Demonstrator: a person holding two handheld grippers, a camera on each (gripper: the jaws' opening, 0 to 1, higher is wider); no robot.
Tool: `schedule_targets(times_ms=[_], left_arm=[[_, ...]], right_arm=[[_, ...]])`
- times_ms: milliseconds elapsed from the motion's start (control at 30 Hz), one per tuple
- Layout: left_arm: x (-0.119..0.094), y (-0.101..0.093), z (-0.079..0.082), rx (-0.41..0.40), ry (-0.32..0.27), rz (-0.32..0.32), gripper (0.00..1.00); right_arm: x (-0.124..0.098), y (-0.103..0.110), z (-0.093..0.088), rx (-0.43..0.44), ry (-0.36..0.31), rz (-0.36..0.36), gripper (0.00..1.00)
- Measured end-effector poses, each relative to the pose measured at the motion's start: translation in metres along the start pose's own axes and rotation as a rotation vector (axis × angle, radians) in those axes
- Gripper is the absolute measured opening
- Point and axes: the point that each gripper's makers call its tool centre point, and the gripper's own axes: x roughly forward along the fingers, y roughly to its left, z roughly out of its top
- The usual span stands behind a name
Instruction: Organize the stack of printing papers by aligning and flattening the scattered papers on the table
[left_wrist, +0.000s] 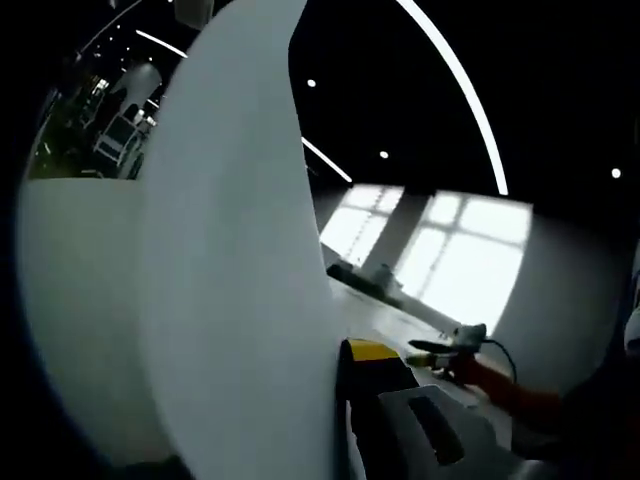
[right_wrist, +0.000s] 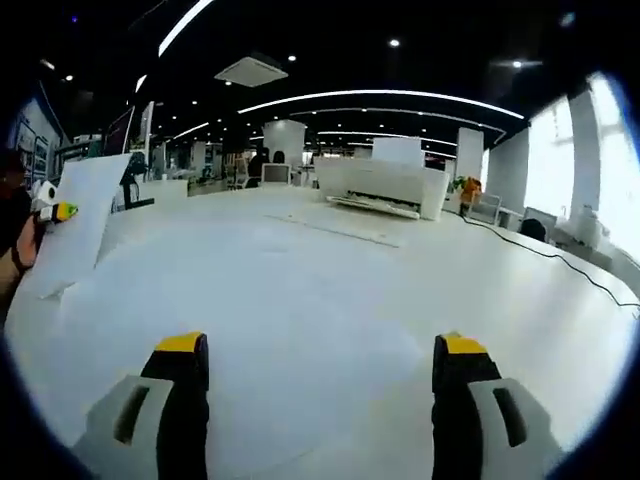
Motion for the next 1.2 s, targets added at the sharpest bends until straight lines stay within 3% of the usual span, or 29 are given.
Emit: schedule_targets(times_ms=[500,833,1000,1200], left_arm=[[-0.0002,-0.0004,-0.0028,0.032,0.01,0.012,0.06],[-0.0001,-0.0029,-0.005,0.038,0.016,0.013,0.06],[-0.0001,-0.0033,-0.0055,0.04,0.018,0.012,0.06],[-0.0001,-0.0024,-0.0055,0.039,0.019,0.012,0.06]], right_arm=[[0.0072,0.0001,-0.0039,0.059,0.031,0.018,0.89],[0.008,0.0006,-0.0024,0.062,0.023,0.022,0.77],[0.0071,0.0019,-0.0018,0.059,0.021,0.032,0.63],[0.0051,0.004,-0.0004,0.021,0.006,0.035,0.53]])
